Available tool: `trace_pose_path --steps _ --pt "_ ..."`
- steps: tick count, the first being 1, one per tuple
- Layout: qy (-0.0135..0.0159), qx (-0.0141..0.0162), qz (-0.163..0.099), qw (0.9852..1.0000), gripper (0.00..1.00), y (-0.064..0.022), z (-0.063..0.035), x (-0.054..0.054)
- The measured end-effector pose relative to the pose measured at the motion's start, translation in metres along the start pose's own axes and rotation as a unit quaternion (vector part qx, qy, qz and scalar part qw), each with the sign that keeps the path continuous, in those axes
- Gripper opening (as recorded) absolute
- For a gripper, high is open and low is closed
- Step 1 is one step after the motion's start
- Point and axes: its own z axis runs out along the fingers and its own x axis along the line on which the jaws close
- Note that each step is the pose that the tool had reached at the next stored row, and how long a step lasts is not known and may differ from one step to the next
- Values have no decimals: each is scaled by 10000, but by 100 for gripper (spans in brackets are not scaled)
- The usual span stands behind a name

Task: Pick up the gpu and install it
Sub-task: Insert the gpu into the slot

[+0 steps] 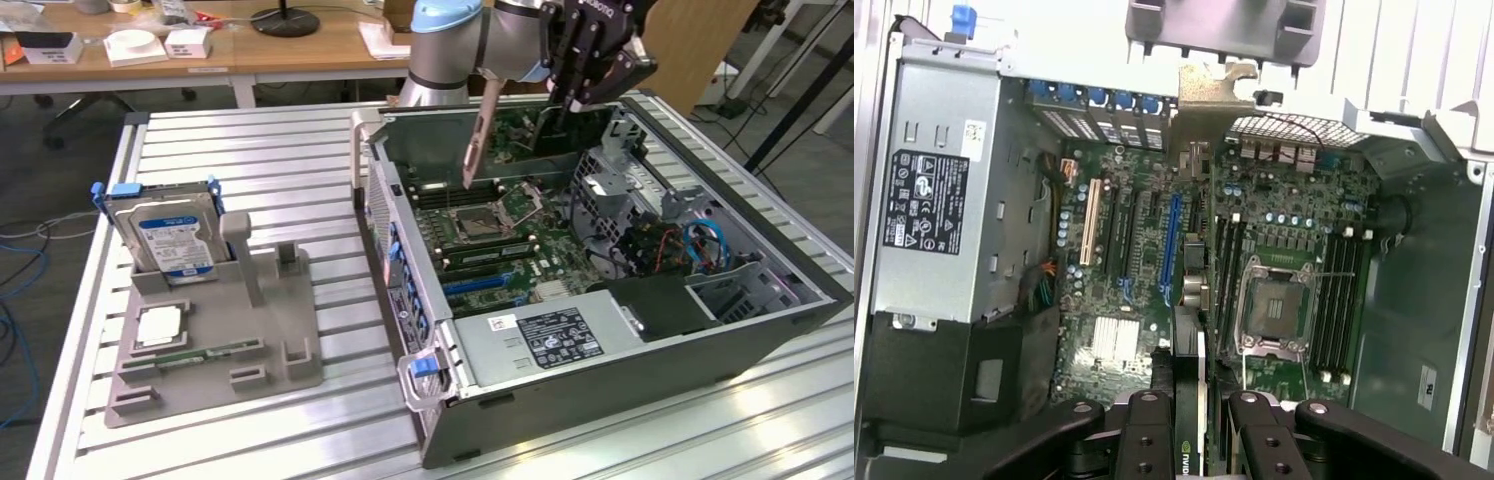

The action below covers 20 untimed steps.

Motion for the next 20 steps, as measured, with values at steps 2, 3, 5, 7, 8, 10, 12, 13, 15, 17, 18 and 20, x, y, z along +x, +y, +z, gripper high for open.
trace_pose_path --steps 2,3,5,7,8,10,12,13,15,17,18,20 --pt "-2 0 69 10000 26 0 1 -1" --pt "-3 0 102 9999 26 0 1 -2" --pt "-4 0 117 9999 26 0 1 -2" --pt "-4 0 118 9999 26 -1 10 -2" --pt "-4 0 118 9999 26 -1 11 -2" --pt "-5 0 118 9999 26 -1 15 -3" --pt "-4 1 118 9999 26 -1 20 -3" --pt "-4 2 118 9999 26 -1 22 -3" --pt "-4 4 118 9999 26 -2 29 -3" --pt "-4 8 118 9999 26 -2 37 -4" --pt "-4 10 118 9999 26 -2 41 -4" --pt "-3 12 118 9999 26 -2 48 -4"
